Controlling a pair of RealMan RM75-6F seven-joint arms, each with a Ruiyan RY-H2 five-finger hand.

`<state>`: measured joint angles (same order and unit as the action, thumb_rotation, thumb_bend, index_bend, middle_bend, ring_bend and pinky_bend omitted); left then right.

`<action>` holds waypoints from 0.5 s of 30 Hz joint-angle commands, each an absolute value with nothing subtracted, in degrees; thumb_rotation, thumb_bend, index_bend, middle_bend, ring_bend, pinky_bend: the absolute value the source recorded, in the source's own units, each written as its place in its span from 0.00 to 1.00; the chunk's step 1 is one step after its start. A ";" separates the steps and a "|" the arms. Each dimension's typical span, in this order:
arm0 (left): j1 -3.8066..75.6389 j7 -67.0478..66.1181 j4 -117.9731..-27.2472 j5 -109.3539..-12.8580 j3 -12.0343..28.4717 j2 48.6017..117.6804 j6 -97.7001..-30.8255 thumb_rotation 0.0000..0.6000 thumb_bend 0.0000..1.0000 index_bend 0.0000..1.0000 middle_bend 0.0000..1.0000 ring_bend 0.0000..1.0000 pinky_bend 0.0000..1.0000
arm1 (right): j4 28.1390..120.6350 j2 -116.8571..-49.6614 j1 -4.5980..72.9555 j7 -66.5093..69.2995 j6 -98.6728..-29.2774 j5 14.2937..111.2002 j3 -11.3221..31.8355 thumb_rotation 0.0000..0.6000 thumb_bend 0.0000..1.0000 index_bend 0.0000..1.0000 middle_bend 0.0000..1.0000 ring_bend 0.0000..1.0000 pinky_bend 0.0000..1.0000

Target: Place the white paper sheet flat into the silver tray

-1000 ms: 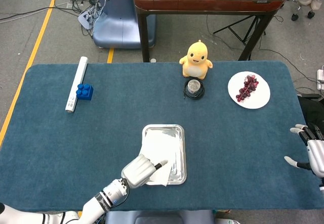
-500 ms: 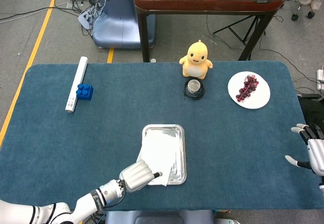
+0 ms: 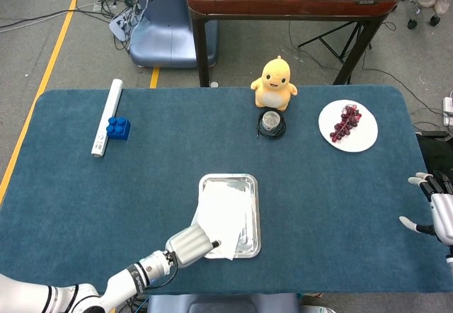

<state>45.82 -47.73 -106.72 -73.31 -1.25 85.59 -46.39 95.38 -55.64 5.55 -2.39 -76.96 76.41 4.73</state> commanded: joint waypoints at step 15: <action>48.95 -55.36 -107.10 -63.28 -3.32 87.62 -48.74 1.00 0.71 0.28 1.00 0.94 1.00 | 95.15 -55.55 5.62 -1.85 -76.70 76.08 4.85 1.00 0.03 0.26 0.21 0.08 0.30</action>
